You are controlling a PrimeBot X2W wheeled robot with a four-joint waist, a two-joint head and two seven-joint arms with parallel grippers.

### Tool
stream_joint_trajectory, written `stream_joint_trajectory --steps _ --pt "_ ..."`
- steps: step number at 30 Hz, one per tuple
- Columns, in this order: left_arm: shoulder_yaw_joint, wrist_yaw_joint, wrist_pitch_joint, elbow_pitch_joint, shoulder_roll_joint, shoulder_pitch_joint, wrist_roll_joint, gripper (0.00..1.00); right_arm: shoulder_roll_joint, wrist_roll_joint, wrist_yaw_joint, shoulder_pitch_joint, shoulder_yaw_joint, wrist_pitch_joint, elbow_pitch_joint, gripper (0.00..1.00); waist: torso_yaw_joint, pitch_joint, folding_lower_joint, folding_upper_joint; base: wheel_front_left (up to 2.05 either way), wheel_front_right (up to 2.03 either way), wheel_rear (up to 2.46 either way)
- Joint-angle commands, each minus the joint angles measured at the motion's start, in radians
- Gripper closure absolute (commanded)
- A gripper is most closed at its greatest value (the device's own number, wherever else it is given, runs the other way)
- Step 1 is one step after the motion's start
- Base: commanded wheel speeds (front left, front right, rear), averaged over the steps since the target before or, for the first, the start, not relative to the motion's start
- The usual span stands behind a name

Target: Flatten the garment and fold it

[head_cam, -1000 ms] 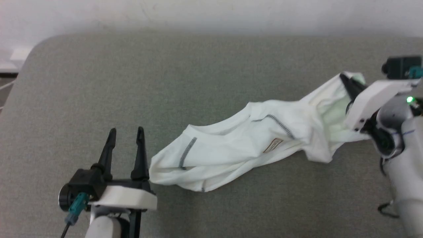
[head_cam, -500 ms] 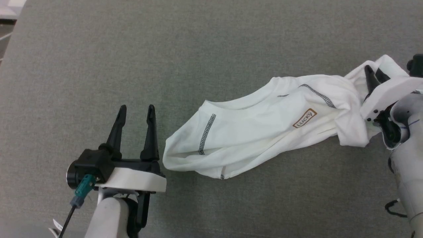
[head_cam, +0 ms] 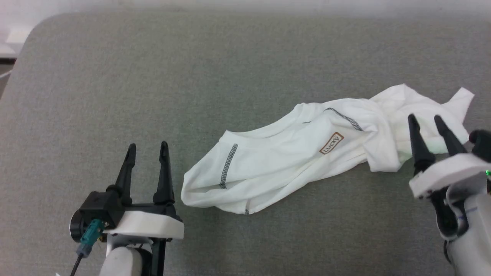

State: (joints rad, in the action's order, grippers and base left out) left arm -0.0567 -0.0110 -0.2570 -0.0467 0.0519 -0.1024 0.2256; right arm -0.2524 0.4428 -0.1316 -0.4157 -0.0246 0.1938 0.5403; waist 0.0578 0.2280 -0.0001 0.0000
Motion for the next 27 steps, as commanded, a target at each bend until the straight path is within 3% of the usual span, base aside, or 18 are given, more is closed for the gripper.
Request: stream_joint_trajectory --steps 1,6,11,16,23,24,25,27 --pt "0.007 -0.006 -0.005 0.001 -0.002 0.020 -0.008 0.00 0.000 0.001 0.001 0.073 0.004 -0.044 -0.079 0.00 -0.046 -0.060 0.0001 0.0000 0.00 0.00 0.00" --pt "0.008 -0.011 -0.005 0.005 -0.002 0.043 -0.003 0.00 0.015 -0.040 0.001 0.219 0.002 -0.231 -0.245 0.00 -0.059 -0.085 0.0001 0.0000 0.00 0.00 0.00" --pt "0.001 -0.013 -0.005 0.008 -0.002 0.043 0.001 0.00 0.040 -0.081 0.001 0.257 -0.020 -0.360 -0.309 0.00 -0.057 -0.083 0.0001 0.0000 0.00 0.00 0.00" --pt "-0.004 -0.013 -0.005 0.011 -0.002 0.035 0.003 0.00 0.046 -0.091 0.001 0.220 -0.052 -0.397 -0.290 0.00 -0.052 -0.066 0.0001 0.0000 0.00 0.00 0.00" --pt "-0.012 -0.015 -0.005 0.008 -0.002 0.019 0.012 0.00 0.044 -0.102 0.001 0.108 -0.099 -0.389 -0.141 0.00 -0.040 -0.035 0.0001 0.0000 0.00 0.00 0.00" --pt "-0.013 -0.015 -0.005 0.007 -0.002 0.017 0.013 0.00 0.043 -0.103 0.001 0.097 -0.107 -0.386 -0.119 0.69 -0.039 -0.033 0.0001 0.0000 0.00 0.00 0.00" --pt "-0.015 -0.015 -0.005 0.005 -0.002 0.016 0.014 0.00 0.043 -0.098 0.001 0.089 -0.114 -0.383 -0.101 1.00 -0.036 -0.032 0.0001 0.0000 0.00 0.00 0.00" --pt "-0.016 -0.016 -0.005 0.003 -0.002 0.016 0.016 0.00 0.039 -0.088 0.001 0.080 -0.120 -0.367 -0.085 1.00 -0.034 -0.034 0.0001 0.0000 0.00 0.00 0.00"
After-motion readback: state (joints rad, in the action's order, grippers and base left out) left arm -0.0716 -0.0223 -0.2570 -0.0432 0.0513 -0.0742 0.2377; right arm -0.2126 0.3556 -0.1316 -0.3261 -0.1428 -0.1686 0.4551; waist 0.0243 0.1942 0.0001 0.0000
